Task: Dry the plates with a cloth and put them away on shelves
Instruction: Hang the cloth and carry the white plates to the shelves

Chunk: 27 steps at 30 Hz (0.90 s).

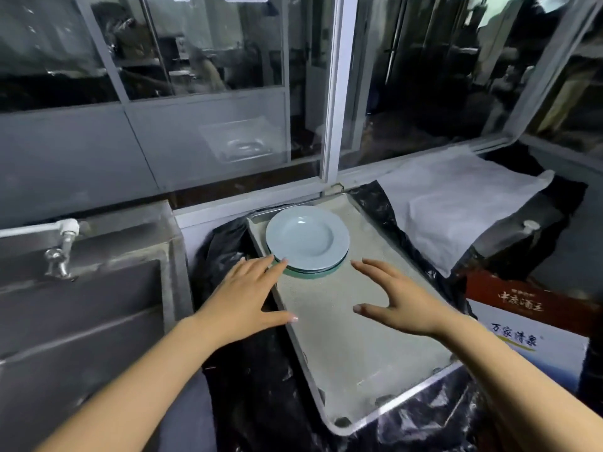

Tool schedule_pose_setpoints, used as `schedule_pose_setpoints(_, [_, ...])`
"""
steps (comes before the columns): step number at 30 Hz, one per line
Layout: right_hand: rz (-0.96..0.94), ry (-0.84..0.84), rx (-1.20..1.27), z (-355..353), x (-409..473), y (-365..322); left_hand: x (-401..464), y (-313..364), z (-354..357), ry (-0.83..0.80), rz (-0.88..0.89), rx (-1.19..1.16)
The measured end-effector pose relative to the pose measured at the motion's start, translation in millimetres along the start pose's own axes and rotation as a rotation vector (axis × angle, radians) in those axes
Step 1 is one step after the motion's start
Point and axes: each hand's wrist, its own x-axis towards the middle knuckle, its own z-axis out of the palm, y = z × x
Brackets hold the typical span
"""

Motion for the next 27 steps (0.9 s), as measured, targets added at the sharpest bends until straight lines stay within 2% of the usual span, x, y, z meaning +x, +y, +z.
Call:
schedule_pose_setpoints(9, [-0.044,-0.126,0.063,-12,138,109,133,-26,38,-0.074,-0.194,-0.137])
schedule_pose_setpoints(13, [-0.042,-0.211,0.083,7,193,155,181,-45,69,-0.102,-0.286,-0.101])
schedule_pose_setpoints(17, [-0.044,-0.270,0.097,29,226,182,204,-65,88,-0.177,-0.369,-0.013])
schedule_pose_setpoints(22, [-0.063,-0.304,0.132,50,265,204,226,-88,110,-0.258,-0.449,-0.029])
schedule_pose_setpoints(27, [-0.122,-0.317,0.216,59,289,219,239,-100,126,-0.236,-0.478,-0.083])
